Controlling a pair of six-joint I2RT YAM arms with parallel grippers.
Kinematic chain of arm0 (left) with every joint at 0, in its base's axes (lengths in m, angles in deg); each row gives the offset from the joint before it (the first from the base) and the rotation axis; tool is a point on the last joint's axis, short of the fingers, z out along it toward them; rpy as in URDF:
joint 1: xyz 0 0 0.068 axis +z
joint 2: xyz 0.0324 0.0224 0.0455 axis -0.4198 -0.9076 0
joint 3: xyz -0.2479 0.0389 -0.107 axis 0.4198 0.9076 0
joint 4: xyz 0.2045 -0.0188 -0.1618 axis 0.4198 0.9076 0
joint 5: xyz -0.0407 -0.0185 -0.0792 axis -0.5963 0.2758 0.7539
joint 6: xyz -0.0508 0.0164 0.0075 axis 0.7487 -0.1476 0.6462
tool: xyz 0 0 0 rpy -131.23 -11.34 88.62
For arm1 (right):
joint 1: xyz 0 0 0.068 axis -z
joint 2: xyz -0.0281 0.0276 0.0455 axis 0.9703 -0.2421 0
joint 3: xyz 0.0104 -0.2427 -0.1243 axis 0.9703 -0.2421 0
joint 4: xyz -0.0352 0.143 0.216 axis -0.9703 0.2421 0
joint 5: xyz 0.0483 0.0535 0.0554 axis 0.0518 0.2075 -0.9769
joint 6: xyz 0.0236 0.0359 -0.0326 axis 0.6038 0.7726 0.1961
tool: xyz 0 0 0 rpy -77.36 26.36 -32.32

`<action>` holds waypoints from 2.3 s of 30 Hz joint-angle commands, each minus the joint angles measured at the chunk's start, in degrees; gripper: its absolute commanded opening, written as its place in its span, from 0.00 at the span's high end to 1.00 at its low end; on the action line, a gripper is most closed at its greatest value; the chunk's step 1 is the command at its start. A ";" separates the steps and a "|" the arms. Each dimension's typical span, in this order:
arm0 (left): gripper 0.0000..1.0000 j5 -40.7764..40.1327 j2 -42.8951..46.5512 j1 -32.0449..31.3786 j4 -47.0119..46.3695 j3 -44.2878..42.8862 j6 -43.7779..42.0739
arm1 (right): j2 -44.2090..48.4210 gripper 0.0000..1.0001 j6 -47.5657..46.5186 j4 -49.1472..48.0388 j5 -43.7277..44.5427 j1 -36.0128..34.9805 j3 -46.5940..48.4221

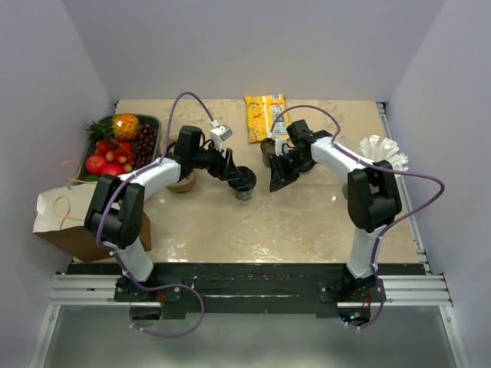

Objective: Pack the takeout coffee

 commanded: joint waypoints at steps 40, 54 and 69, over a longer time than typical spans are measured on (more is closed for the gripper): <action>0.37 -0.45 1.75 -4.92 4.32 -3.37 -6.00 | -7.89 0.76 5.48 -4.28 -5.33 -3.90 7.92; 0.37 -5.11 4.30 -7.56 7.04 -4.16 -12.50 | -8.67 0.75 6.53 -4.72 -4.97 -4.17 8.27; 0.37 -5.46 6.32 -8.70 7.93 -1.79 -13.90 | -8.41 0.72 6.97 -5.33 -4.09 -4.17 8.97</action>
